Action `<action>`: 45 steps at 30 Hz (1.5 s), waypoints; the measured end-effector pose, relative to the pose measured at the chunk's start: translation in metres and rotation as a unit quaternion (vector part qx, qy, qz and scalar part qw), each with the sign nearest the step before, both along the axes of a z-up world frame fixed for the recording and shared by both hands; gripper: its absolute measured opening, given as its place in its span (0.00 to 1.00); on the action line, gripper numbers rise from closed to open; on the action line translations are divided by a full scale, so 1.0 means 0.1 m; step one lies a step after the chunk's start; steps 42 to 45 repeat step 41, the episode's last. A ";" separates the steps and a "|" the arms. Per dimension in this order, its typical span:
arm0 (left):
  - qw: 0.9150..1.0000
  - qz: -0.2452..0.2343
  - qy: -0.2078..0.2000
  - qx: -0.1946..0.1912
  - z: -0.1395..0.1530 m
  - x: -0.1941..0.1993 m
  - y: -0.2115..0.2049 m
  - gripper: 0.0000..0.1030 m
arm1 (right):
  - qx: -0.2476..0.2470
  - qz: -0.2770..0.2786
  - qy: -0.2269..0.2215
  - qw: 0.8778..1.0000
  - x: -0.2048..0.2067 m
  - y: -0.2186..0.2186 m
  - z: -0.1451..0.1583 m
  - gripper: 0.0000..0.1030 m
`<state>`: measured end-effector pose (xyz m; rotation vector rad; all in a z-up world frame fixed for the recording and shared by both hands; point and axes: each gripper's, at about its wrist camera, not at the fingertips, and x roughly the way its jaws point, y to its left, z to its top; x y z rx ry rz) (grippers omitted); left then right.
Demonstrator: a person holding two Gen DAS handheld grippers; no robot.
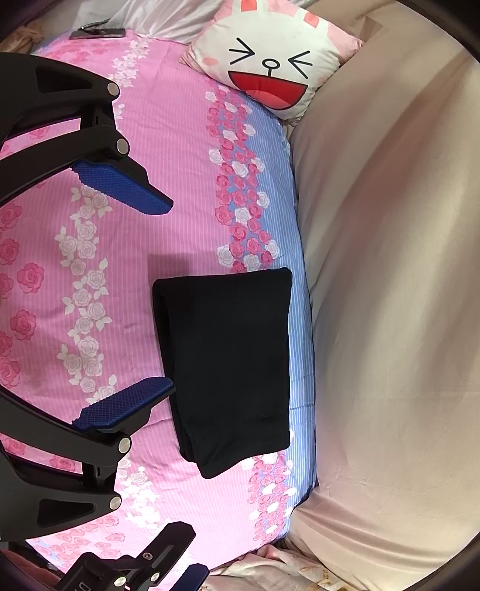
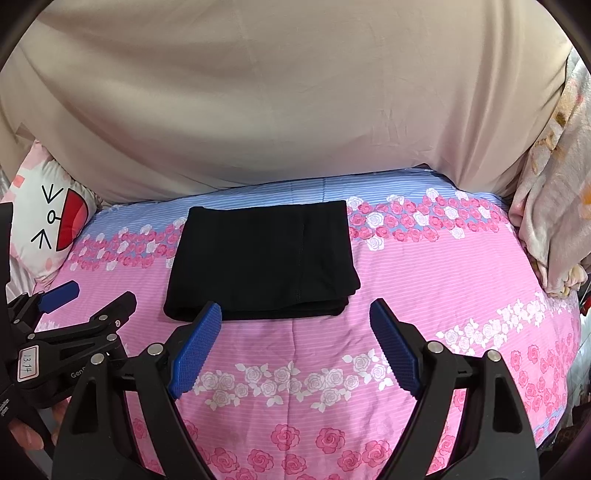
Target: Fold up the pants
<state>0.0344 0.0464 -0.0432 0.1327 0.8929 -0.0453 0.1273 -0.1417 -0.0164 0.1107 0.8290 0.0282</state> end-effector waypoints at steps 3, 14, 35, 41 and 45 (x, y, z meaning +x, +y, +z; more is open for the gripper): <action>1.000 -0.001 0.001 -0.001 0.00 0.00 0.00 0.84 | -0.001 -0.001 0.000 1.000 0.00 0.00 0.00 0.78; 1.000 -0.009 0.002 -0.004 -0.01 0.02 -0.01 0.84 | -0.002 -0.001 0.000 1.000 0.01 0.00 0.00 0.78; 0.999 -0.012 -0.031 0.012 0.01 0.01 -0.07 0.84 | -0.003 -0.004 0.006 1.000 0.03 -0.01 -0.06 0.78; 1.000 -0.019 -0.015 -0.003 0.00 0.00 -0.06 0.84 | -0.002 -0.005 0.008 1.000 0.04 -0.03 -0.07 0.78; 1.000 -0.019 -0.015 -0.003 0.00 0.00 -0.06 0.84 | -0.002 -0.005 0.008 1.000 0.04 -0.03 -0.07 0.78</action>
